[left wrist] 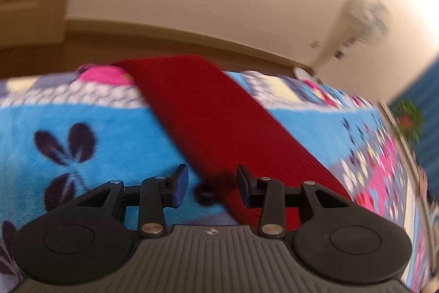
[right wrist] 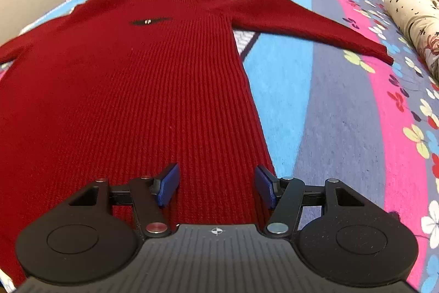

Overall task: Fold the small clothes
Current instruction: 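Grasp the sweater side with the left gripper and fold it over the body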

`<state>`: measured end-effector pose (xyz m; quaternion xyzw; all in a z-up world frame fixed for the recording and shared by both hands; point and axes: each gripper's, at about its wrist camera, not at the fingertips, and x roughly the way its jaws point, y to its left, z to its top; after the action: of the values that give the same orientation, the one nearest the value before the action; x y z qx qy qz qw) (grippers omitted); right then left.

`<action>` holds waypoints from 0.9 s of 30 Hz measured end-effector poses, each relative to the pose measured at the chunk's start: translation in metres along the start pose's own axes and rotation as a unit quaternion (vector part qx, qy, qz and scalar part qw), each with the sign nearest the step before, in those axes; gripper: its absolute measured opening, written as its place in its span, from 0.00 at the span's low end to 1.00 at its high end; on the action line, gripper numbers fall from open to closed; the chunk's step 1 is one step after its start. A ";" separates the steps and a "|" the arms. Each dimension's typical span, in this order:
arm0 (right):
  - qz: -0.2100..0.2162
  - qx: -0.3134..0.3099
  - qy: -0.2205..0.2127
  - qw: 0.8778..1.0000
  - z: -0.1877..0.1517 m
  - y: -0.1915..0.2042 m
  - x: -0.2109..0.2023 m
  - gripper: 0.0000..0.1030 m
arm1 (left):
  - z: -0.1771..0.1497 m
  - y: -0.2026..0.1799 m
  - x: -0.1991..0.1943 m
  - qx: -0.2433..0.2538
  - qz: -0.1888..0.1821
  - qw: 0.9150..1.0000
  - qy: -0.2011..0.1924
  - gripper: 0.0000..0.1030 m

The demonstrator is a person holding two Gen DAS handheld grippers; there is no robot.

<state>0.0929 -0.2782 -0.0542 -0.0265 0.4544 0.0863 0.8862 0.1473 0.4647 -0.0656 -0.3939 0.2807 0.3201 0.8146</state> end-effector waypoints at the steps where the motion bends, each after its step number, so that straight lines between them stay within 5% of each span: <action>1: -0.001 -0.002 0.001 1.000 0.000 0.001 0.001 0.61 | 0.002 0.006 0.002 -0.015 -0.008 1.000 -0.002 0.41; 4: -0.002 -0.007 0.000 1.000 0.001 0.002 0.003 0.61 | 0.006 0.009 0.005 -0.008 -0.010 1.000 -0.016 0.36; 5: -0.003 -0.008 0.000 1.000 0.001 0.003 0.004 0.61 | 0.007 0.007 0.006 0.003 -0.005 1.000 -0.019 0.26; 8: -0.005 -0.013 -0.001 1.000 0.002 0.005 0.005 0.61 | 0.004 -0.003 0.007 0.038 0.010 0.999 -0.030 0.15; 11: -0.004 -0.014 -0.001 1.000 0.002 0.004 0.005 0.61 | 0.001 -0.023 -0.001 0.078 0.035 0.994 -0.061 0.12; 13: -0.004 -0.013 -0.001 1.000 0.001 0.004 0.005 0.61 | -0.004 -0.045 -0.014 0.122 0.048 0.986 -0.100 0.11; 15: -0.004 -0.015 -0.001 1.000 0.001 0.004 0.006 0.61 | -0.019 -0.078 -0.033 0.198 0.049 0.966 -0.157 0.11; 17: -0.004 -0.016 -0.001 1.000 0.002 0.005 0.006 0.61 | -0.050 -0.115 -0.058 0.293 0.008 0.933 -0.206 0.10; 18: -0.004 -0.016 -0.001 1.000 0.002 0.005 0.007 0.61 | -0.071 -0.133 -0.070 0.347 -0.027 0.911 -0.222 0.10; 20: -0.004 -0.017 -0.002 1.000 0.001 0.005 0.007 0.61 | -0.128 -0.166 -0.097 0.466 -0.125 0.845 -0.230 0.10; 21: -0.005 -0.018 -0.002 1.000 0.001 0.005 0.008 0.61 | -0.160 -0.178 -0.109 0.524 -0.187 0.806 -0.200 0.10; 23: -0.004 -0.021 -0.004 1.000 0.001 0.006 0.008 0.61 | -0.221 -0.189 -0.120 0.625 -0.292 0.720 -0.081 0.15; 25: -0.002 -0.022 -0.005 1.000 0.000 0.005 0.009 0.62 | -0.269 -0.186 -0.125 0.689 -0.308 0.655 -0.039 0.18; 26: -0.002 -0.021 -0.005 1.000 0.000 0.005 0.009 0.62 | -0.278 -0.184 -0.128 0.700 -0.312 0.641 -0.030 0.19; 27: -0.002 -0.020 -0.005 1.000 0.000 0.004 0.008 0.62 | -0.277 -0.183 -0.129 0.698 -0.318 0.641 -0.020 0.20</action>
<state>0.0970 -0.2729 -0.0608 -0.0447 0.4484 0.0942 0.8877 0.1439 0.1092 -0.0370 0.2329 0.2618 -0.2420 0.9048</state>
